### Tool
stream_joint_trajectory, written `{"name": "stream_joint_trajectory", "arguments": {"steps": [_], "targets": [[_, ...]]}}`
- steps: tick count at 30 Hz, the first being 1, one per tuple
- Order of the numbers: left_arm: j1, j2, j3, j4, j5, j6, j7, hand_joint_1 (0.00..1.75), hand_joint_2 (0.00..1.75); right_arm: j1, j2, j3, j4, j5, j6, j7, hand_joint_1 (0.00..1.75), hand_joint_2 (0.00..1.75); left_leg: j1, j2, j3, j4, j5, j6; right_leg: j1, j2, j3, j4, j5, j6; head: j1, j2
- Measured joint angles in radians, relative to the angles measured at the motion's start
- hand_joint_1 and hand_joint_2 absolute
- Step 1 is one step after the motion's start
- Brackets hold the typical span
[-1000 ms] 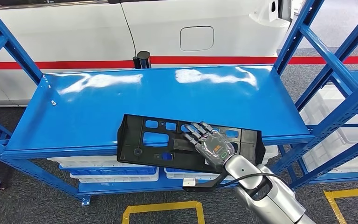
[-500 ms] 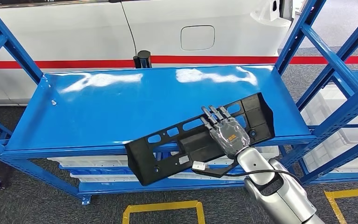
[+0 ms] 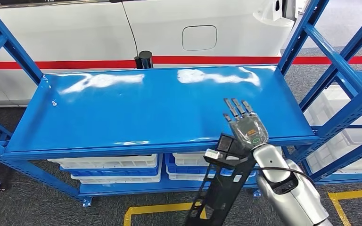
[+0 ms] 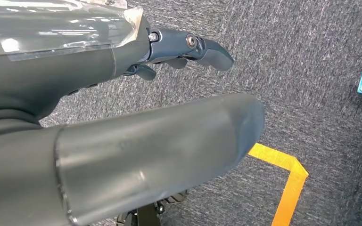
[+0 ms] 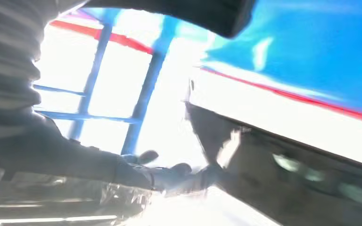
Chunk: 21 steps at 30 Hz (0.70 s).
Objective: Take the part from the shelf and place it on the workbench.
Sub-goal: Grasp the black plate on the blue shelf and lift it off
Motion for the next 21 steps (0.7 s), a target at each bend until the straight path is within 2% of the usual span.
{"name": "stream_joint_trajectory", "arguments": {"steps": [6, 10, 20, 21], "targets": [[0.000, 0.019, 0.000, 0.022, 0.001, 0.027, 0.001, 0.00, 0.00, -0.091, -0.023, -0.150, 0.140, -0.002, -0.019, 0.036, 0.00, 1.75, -0.004, 0.003, 0.001, 0.000, 0.001, 0.003, -0.003, 0.002, 0.000, 0.000, 0.003, 0.003, 0.000, 0.000], [0.001, 0.036, 0.000, 0.042, 0.001, 0.034, 0.000, 0.00, 0.00, -0.112, -0.042, -0.227, 0.210, 0.001, -0.034, 0.043, 0.00, 1.75, -0.004, 0.002, 0.000, 0.001, 0.003, 0.004, -0.003, 0.001, 0.000, 0.000, 0.004, 0.005, 0.000, 0.000], [0.000, 0.056, 0.000, 0.066, 0.000, 0.028, -0.001, 0.00, 0.00, -0.100, -0.095, -0.309, 0.267, -0.016, -0.060, 0.048, 0.00, 1.75, -0.004, 0.002, -0.001, 0.001, 0.003, 0.004, -0.003, 0.002, -0.002, 0.000, 0.004, 0.005, 0.000, 0.000], [0.000, 0.057, 0.000, 0.067, 0.000, 0.029, -0.002, 0.00, 0.00, -0.100, -0.098, -0.312, 0.270, -0.018, -0.060, 0.047, 0.33, 1.75, -0.004, 0.002, -0.001, 0.001, 0.003, 0.004, -0.003, 0.002, -0.002, 0.000, 0.004, 0.005, 0.000, 0.000]]}}
